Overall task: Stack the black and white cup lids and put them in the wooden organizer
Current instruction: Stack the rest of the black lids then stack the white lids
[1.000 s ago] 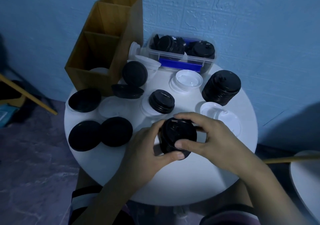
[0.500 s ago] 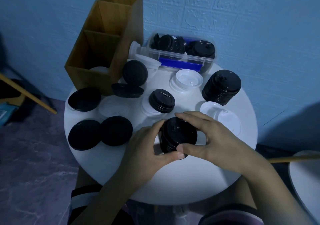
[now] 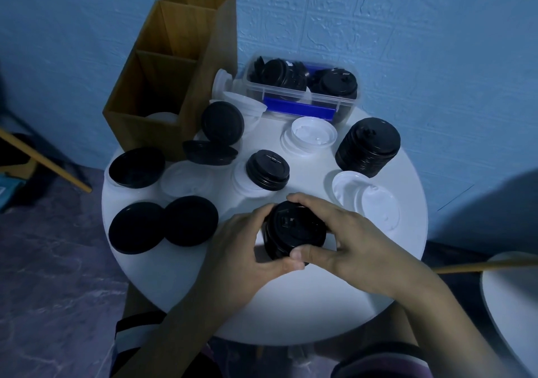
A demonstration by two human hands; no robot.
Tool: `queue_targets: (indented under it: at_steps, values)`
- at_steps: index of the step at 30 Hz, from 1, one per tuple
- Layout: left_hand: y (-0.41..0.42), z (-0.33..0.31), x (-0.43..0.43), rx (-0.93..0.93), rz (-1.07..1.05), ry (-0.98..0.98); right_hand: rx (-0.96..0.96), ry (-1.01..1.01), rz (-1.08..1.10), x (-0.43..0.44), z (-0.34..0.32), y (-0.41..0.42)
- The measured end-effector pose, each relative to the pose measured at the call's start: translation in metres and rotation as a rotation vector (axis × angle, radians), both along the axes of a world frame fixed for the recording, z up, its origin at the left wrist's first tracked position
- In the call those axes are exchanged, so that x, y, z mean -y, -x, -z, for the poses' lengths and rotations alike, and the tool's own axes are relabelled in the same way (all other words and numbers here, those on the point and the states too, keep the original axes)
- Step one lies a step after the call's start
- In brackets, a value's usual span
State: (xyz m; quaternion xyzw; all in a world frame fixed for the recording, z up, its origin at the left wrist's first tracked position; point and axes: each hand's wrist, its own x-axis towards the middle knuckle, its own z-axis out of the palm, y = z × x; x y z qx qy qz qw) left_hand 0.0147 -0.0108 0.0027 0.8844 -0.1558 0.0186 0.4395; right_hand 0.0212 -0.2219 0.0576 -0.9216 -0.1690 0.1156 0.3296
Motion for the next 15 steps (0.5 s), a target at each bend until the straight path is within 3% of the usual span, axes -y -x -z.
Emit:
queue_targets:
  at_steps: [6,12,15]
  values:
    - [0.006,0.001,0.002,0.049,-0.021,-0.051,0.004,-0.099,0.047,-0.004,0.005,0.0]
    - [0.002,0.0,0.001,0.066,-0.037,-0.004,-0.253,-0.385,-0.004,-0.003,-0.003,-0.011]
    - [0.002,0.001,0.0,0.039,-0.038,0.02,-0.142,-0.471,0.176,-0.007,-0.008,-0.038]
